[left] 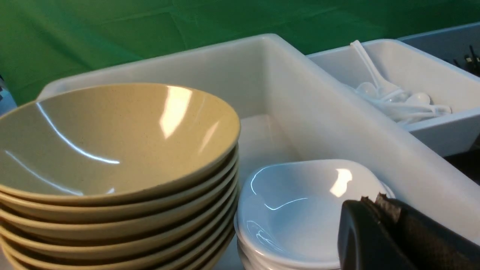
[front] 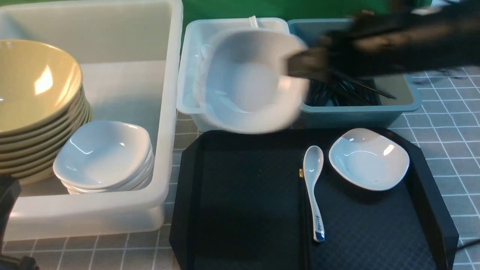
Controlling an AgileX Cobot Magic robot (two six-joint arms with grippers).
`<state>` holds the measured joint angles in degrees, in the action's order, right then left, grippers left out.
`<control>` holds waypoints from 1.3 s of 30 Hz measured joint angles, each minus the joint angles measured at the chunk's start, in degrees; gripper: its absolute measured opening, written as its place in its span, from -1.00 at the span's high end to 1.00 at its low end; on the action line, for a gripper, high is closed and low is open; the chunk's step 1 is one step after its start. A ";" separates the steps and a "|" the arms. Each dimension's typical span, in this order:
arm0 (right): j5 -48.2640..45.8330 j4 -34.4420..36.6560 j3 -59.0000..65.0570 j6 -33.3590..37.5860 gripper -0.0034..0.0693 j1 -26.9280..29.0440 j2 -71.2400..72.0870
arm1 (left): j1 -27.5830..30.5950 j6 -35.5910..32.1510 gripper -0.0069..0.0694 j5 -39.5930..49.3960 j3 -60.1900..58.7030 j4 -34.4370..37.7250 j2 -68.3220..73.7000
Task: On grey table put chopsticks spoon bowls plates into blue grey white boxes.
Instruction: 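Place the white bowl into the white bin on top of the stacked bowls with the right gripper, then reach for and grasp the small white dish on the black tray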
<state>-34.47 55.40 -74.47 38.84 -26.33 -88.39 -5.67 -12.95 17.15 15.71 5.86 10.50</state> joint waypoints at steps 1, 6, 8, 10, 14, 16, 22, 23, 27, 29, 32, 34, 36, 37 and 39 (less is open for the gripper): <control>1.52 1.54 -3.44 1.69 0.72 -3.69 -4.01 | 0.00 0.12 0.85 -0.14 -0.02 0.00 0.00; 7.87 2.81 -13.79 2.82 0.70 -12.29 -16.87 | 0.00 0.22 0.85 -0.25 -0.02 0.00 0.00; 10.28 2.96 -17.75 2.82 0.65 -14.92 -22.70 | 0.00 0.39 0.85 -0.25 -0.02 0.00 0.00; 10.92 3.00 -20.31 2.77 0.55 -16.51 -26.05 | 0.00 0.39 0.85 -0.25 -0.02 0.00 0.00; 10.93 2.97 -22.44 2.60 0.20 -17.74 -29.04 | 0.00 0.39 0.85 -0.25 -0.02 0.00 0.00; 10.22 2.41 -22.58 2.60 -0.01 -17.57 -28.95 | 0.00 0.39 0.85 -0.25 -0.02 0.00 0.00; -8.51 -19.35 -22.79 -13.24 -0.51 -10.72 -20.31 | -0.03 0.39 0.85 -0.01 -0.02 0.00 0.00; -9.72 -21.76 -22.69 -14.07 -0.52 -10.08 -19.92 | -0.03 0.39 0.85 -0.01 -0.02 0.00 0.00; -14.71 -42.15 -14.62 -27.34 -0.54 -3.23 -12.49 | -0.07 0.39 0.85 -0.01 -0.02 0.00 0.00; -14.45 -44.36 -10.56 -28.98 -0.55 -0.72 -11.14 | -0.07 0.39 0.85 -0.01 -0.02 0.00 0.00; -11.50 -46.36 1.26 -31.75 -0.55 4.85 -9.39 | -0.07 0.39 0.85 -0.20 -0.07 0.00 0.00; -8.19 -46.56 7.61 -33.95 -0.55 8.45 -9.38 | -0.07 0.39 0.85 -0.26 -0.13 0.00 0.00; -6.19 -46.64 11.59 -35.95 -0.55 11.73 -9.38 | -0.07 0.39 0.85 -0.58 -0.23 0.00 0.00; -5.99 -46.64 12.20 -36.27 -0.55 12.04 -9.38 | -0.07 0.39 0.85 -0.64 -0.23 0.00 0.00; -4.84 -46.80 14.46 -37.67 -0.55 15.53 -9.32 | -0.07 0.39 0.85 -1.00 -0.43 0.00 0.00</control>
<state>-39.30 8.60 -60.01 1.17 -10.80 -97.71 -5.75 -12.56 16.16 15.28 5.86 10.50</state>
